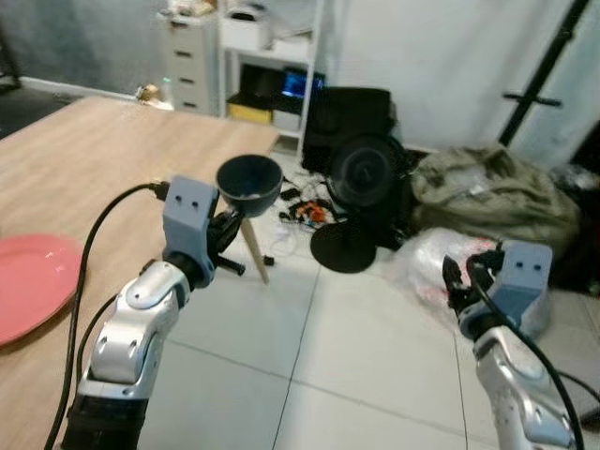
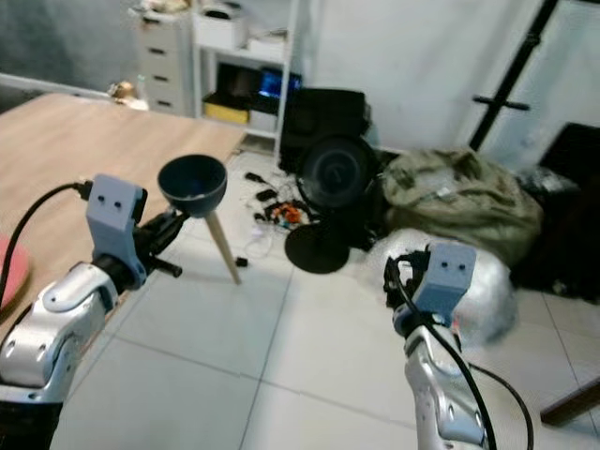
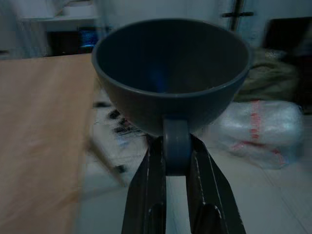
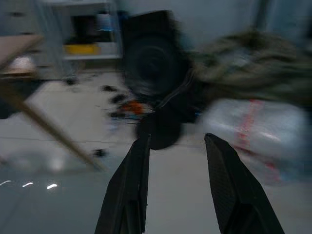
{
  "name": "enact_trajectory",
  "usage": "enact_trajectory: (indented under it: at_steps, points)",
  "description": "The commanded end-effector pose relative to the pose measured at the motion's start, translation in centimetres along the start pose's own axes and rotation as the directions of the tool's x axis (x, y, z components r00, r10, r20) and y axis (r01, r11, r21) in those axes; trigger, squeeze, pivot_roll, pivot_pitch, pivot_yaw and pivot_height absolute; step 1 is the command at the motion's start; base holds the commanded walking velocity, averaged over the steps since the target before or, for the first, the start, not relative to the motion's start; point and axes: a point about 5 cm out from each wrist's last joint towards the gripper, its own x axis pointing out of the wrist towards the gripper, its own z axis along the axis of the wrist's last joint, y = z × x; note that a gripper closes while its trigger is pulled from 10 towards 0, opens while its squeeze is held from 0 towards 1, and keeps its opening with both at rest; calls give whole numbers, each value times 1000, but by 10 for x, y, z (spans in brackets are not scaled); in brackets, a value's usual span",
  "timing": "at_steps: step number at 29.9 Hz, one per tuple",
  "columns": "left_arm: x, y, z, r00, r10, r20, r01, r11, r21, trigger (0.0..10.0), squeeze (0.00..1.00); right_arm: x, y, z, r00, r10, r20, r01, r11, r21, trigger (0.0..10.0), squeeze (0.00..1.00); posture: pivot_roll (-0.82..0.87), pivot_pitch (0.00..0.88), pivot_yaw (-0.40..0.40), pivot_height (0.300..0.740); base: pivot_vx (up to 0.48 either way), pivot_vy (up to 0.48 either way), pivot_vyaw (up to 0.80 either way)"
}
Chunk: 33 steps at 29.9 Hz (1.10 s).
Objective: Setting the table
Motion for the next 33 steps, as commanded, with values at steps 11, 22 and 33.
enact_trajectory:
  at_steps: [11, 22, 33]
  points:
    - [-1, 1, -2, 1000, -7, -7, 7, 1000, 4, 10000, 0, -1, -2, -1, 1000, -8, 2, 8, 1000, -6, 10000, 0, 39, 81, 33, 740, 0, 0, -800]
    - [-1, 2, -3, 1000, -8, -9, 8, 1000, 6, 10000, 0, -1, -2, -1, 1000, -8, 2, 8, 1000, -7, 10000, 0, 38, 80, 34, 740, 0, 0, -800]
    - [-1, 2, -4, 1000, -9, -10, 9, 1000, 4, 10000, 0, -1, -3, -1, 1000, -11, 1, 11, 1000, -8, 10000, 0, 37, 82, 35, 740, 0, 0, -800]
